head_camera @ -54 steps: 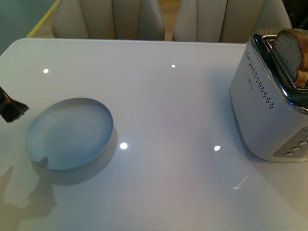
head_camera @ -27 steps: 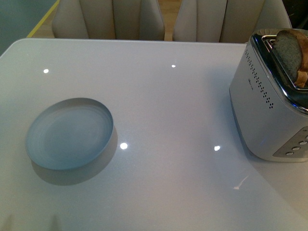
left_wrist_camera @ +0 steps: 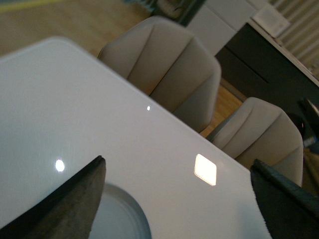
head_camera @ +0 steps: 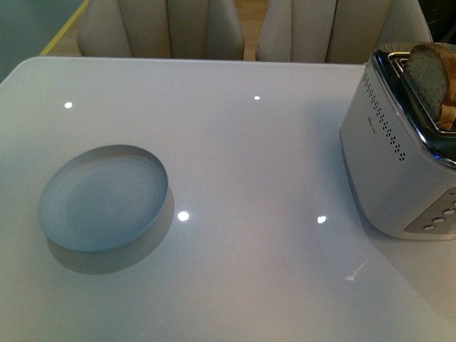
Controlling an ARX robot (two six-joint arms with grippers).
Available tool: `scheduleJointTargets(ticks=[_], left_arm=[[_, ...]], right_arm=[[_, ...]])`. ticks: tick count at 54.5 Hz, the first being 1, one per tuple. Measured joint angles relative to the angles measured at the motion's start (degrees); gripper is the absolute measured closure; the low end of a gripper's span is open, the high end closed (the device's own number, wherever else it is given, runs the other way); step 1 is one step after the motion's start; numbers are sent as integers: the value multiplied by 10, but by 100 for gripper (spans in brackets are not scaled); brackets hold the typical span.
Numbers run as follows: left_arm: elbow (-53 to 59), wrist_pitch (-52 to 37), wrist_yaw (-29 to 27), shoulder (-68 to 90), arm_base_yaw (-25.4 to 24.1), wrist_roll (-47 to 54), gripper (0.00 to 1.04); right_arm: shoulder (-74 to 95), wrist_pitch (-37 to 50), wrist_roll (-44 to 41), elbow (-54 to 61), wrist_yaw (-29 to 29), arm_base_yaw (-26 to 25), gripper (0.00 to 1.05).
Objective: Left arm holds plate, right arm toasts bread
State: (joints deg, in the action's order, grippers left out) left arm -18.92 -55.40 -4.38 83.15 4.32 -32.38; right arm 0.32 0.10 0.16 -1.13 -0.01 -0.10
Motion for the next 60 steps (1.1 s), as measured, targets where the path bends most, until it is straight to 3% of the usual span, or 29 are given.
scheduleJointTargets(ticks=[4, 8, 12, 26, 60], left_arm=[[35, -87, 9, -9, -2, 124, 34], [56, -97, 13, -41, -7, 221, 46], [78, -89, 40, -73, -29, 267, 59], [130, -29, 44, -181, -41, 310, 101], [182, 210, 44, -478, -41, 316, 102]], right_arm=[[0, 0, 0, 0, 0, 0, 9], [0, 0, 0, 0, 0, 0, 9], [0, 0, 0, 0, 0, 0, 9], [0, 0, 0, 0, 0, 0, 9], [0, 0, 0, 0, 0, 0, 9]])
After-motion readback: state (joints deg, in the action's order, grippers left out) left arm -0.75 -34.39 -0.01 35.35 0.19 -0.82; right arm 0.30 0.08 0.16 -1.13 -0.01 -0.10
